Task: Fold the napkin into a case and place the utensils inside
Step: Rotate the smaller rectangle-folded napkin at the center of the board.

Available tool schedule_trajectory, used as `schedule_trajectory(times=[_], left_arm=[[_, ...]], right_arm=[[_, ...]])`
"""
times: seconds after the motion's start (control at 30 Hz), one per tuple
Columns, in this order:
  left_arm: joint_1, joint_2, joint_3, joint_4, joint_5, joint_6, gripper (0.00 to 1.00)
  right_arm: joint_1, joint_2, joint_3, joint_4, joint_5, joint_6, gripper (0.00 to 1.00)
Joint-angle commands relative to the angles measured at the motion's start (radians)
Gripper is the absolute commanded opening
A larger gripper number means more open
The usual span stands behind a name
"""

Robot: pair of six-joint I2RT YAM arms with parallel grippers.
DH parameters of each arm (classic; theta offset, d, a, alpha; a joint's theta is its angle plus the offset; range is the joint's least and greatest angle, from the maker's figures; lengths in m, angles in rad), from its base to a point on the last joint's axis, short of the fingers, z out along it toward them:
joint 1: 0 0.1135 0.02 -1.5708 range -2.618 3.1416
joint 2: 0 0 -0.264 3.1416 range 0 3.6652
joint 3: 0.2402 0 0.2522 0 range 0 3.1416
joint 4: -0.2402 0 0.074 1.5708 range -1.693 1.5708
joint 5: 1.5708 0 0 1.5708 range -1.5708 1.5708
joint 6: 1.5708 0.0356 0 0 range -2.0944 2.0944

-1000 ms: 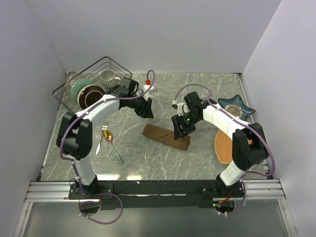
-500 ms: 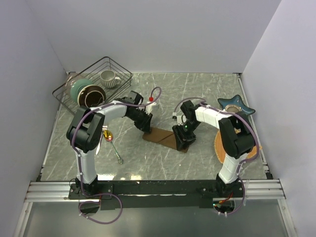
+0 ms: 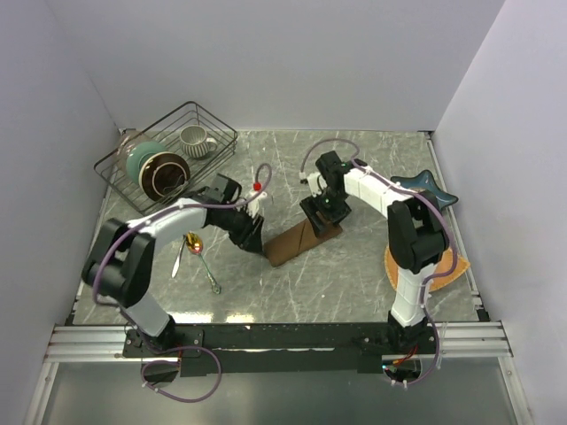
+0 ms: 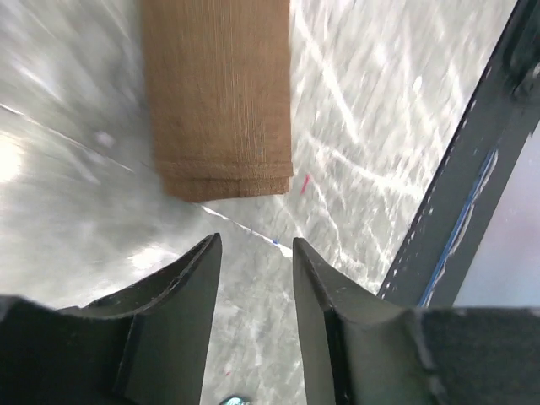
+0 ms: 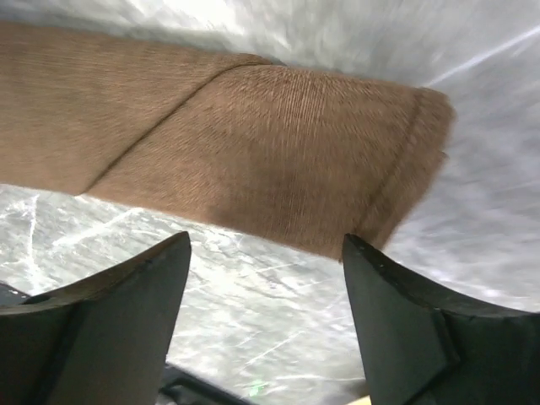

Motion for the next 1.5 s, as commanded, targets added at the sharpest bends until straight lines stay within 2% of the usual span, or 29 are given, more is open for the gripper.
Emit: schedule_trajectory(times=[0.0,0.17,0.23,0.3,0.4,0.57,0.73,0.87,0.97,1.07,1.1,1.17,1.3,1.47], left_arm=[[0.024,-0.057,0.100,0.051,-0.041,0.035,0.43],[0.024,0.073,0.229,0.020,-0.162,0.163,0.35],[0.019,0.154,0.287,-0.012,-0.193,0.218,0.30],[0.002,0.208,0.314,-0.022,-0.240,0.272,0.26],[-0.028,0.236,0.320,-0.031,-0.270,0.320,0.22],[-0.097,0.189,0.202,-0.037,-0.261,0.341,0.21],[-0.238,0.072,0.046,0.017,-0.238,0.298,0.22],[-0.314,0.029,0.001,0.058,-0.215,0.213,0.22],[-0.298,-0.011,-0.013,0.049,-0.202,0.162,0.26],[-0.181,-0.118,-0.019,0.061,-0.140,0.085,0.37],[-0.101,-0.182,-0.016,0.058,-0.130,0.043,0.51],[-0.029,-0.253,0.005,0.034,-0.125,0.031,0.57],[0.102,-0.458,0.024,0.009,-0.248,0.013,0.99],[0.209,-0.568,0.062,-0.078,-0.348,-0.053,0.99]], right_arm=[[-0.005,-0.139,0.013,-0.050,-0.048,-0.054,0.85],[-0.045,-0.256,-0.049,-0.070,-0.092,0.051,0.86],[-0.069,-0.260,-0.075,-0.071,-0.063,0.113,0.82],[-0.117,-0.251,-0.104,-0.071,-0.039,0.158,0.72],[-0.172,-0.247,-0.153,-0.047,0.019,0.178,0.63],[-0.207,-0.208,-0.197,-0.013,0.087,0.163,0.55],[-0.209,-0.106,-0.176,0.056,0.063,0.173,0.54],[-0.194,-0.007,-0.112,0.091,0.044,0.169,0.53],[-0.172,0.043,-0.052,0.096,-0.003,0.154,0.52],[-0.131,0.077,-0.001,0.121,-0.037,0.135,0.52],[-0.120,0.098,0.032,0.122,-0.046,0.134,0.52],[-0.100,0.115,0.059,0.133,-0.086,0.128,0.52],[-0.040,0.143,0.106,0.163,-0.126,0.114,0.53],[-0.032,0.135,0.145,0.162,-0.129,0.104,0.61]])
